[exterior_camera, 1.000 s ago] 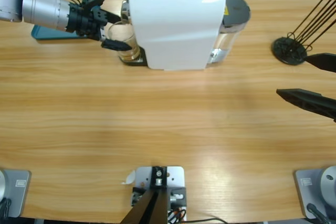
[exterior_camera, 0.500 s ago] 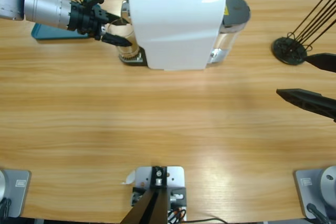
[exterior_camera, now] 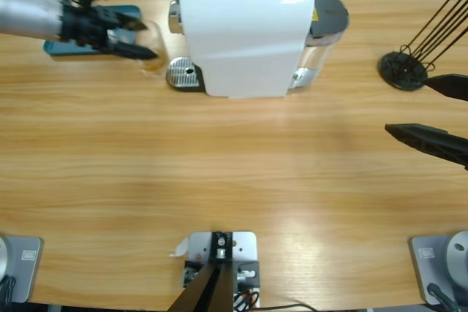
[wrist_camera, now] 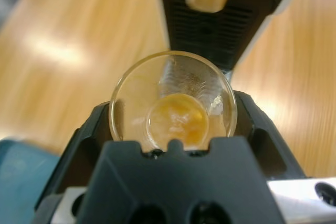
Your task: Pour coffee
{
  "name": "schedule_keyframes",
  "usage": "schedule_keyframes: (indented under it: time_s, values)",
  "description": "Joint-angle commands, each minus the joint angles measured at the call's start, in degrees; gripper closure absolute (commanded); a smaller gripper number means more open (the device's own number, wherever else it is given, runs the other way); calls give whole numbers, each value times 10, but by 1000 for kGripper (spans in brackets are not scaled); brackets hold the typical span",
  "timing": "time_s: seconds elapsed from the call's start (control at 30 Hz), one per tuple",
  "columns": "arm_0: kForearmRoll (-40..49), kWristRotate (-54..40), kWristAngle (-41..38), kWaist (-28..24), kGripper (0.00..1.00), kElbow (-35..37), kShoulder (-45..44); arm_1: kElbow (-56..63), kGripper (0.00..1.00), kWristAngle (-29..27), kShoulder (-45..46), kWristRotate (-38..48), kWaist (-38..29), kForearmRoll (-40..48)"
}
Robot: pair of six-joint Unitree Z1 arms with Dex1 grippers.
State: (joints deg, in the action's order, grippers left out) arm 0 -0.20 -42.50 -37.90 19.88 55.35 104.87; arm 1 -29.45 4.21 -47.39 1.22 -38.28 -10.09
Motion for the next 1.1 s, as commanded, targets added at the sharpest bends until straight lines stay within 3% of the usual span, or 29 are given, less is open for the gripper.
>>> schedule_keyframes:
  time_s: [0.03,0.27,0.53,1.1]
  values:
    - [-6,44,29,-102,1000,-37,-81,12,0,3,6,3,-6,-3]
    - [-52,182,181,-139,1000,-15,-44,11,0,9,-10,3,-6,0]
    - [-98,274,255,-164,1000,31,42,9,0,9,-11,3,-6,-2]
    - [-175,294,234,-158,1000,40,121,4,0,10,-35,1,-6,0]
